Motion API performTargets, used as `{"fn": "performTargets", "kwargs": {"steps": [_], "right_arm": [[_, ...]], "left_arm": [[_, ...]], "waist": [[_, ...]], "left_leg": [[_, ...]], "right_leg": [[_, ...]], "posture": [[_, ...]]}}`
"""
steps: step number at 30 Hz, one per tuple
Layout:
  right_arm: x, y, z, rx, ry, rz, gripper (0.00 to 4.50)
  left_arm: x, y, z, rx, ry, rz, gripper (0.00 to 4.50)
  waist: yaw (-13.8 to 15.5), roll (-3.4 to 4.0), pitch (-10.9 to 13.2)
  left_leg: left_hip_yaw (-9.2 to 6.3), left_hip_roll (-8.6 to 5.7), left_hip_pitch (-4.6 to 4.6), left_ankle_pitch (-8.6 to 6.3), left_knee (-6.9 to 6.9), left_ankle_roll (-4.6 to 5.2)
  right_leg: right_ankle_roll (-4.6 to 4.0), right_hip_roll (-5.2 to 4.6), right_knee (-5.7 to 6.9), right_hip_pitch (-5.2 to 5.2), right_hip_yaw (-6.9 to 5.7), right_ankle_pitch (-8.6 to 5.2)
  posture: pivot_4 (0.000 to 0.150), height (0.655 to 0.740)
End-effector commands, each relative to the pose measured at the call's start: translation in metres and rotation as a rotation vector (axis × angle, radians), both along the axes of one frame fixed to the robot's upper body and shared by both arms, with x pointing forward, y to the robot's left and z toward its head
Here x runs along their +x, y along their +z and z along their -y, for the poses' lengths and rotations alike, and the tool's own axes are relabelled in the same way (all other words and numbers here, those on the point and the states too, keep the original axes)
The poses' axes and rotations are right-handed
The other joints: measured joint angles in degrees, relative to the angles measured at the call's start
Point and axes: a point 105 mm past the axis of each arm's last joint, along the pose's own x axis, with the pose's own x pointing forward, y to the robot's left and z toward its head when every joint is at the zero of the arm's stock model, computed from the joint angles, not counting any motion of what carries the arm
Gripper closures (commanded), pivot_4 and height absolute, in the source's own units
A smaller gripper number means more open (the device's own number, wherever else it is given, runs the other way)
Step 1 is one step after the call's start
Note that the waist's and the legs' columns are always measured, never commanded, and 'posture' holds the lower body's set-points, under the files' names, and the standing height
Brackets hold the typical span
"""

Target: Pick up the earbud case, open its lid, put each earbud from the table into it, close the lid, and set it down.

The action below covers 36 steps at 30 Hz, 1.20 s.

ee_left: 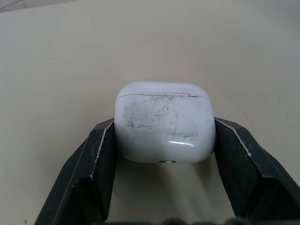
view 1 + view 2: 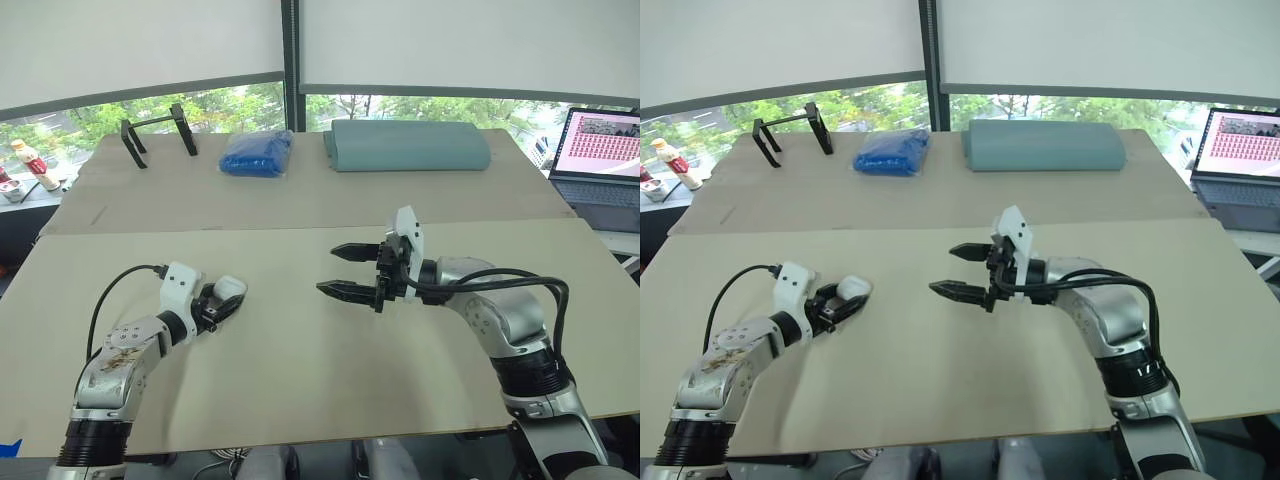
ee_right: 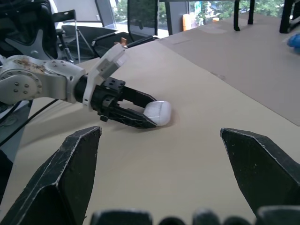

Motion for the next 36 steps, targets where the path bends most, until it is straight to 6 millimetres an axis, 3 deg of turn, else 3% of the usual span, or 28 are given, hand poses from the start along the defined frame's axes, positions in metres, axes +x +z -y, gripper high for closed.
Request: {"fn": "performTargets", "kwargs": {"steps": [1,2,5,10,17,28,31,36], "right_arm": [[0.011,0.017,0.011,0.022,-0.076,0.022,0.0],[0.016,0.017,0.014,0.02,-0.104,-0.007,0.0],[0.02,0.017,0.013,0.039,-0.114,-0.094,0.0],[0.018,0.022,-0.004,0.07,-0.059,-0.186,0.0],[0.018,0.037,-0.026,0.15,-0.024,-0.241,0.0],[0.021,0.03,-0.03,0.159,-0.072,-0.271,0.0],[0.022,0.027,-0.029,0.138,-0.08,-0.263,0.79],[0.02,0.023,-0.029,0.111,-0.067,-0.258,2.56]], "left_arm": [[0.008,0.029,0.022,0.06,-0.169,0.158,1.96],[0.012,0.05,0.035,0.113,-0.263,0.292,1.96],[0.017,0.084,0.059,0.293,-0.459,0.569,1.96],[0.023,0.107,0.085,0.502,-0.695,0.872,1.96],[0.019,0.12,0.104,0.606,-0.852,1.113,1.96],[0.019,0.127,0.117,0.594,-0.887,1.192,1.96],[0.019,0.128,0.117,0.592,-0.885,1.196,1.96],[0.02,0.129,0.118,0.587,-0.88,1.199,1.96]], "waist": [[0.1,0.0,0.0],[0.3,-0.01,0.0],[0.8,-0.03,0.0],[0.2,0.02,0.0],[-0.6,0.02,0.0],[-0.6,0.03,0.0],[-0.6,0.03,0.0],[-0.6,0.03,0.0]], "left_leg": [[0.0,0.0,-0.02,0.02,0.0,-0.04],[0.01,-0.01,-0.05,0.04,0.02,-0.06],[-0.01,-0.01,-0.52,0.18,0.21,-0.23],[0.07,-0.01,-0.43,0.18,0.12,-0.13],[0.07,0.04,-0.63,0.22,0.12,-0.18],[-0.01,0.0,-0.87,0.17,0.29,-0.06],[-0.03,0.01,-0.87,0.18,0.29,-0.09],[-0.05,0.01,-0.86,0.19,0.31,-0.09]], "right_leg": [[0.0,0.0,-0.01,-0.01,0.0,0.0],[0.0,-0.01,0.0,-0.02,-0.01,0.0],[-0.24,-0.05,-0.03,-0.37,-0.11,0.14],[-0.28,-0.06,-0.05,-0.35,-0.09,0.22],[-0.13,0.08,0.0,-0.37,-0.31,0.3],[0.03,-0.08,-0.07,-0.37,-0.74,0.35],[0.04,-0.06,-0.05,-0.37,-0.76,0.35],[0.04,-0.07,-0.04,-0.37,-0.75,0.35]], "posture": [[0.15,0.74],[0.15,0.74],[0.15,0.74],[0.15,0.74],[0.15,0.74],[0.15,0.74],[0.15,0.74],[0.15,0.74]]}}
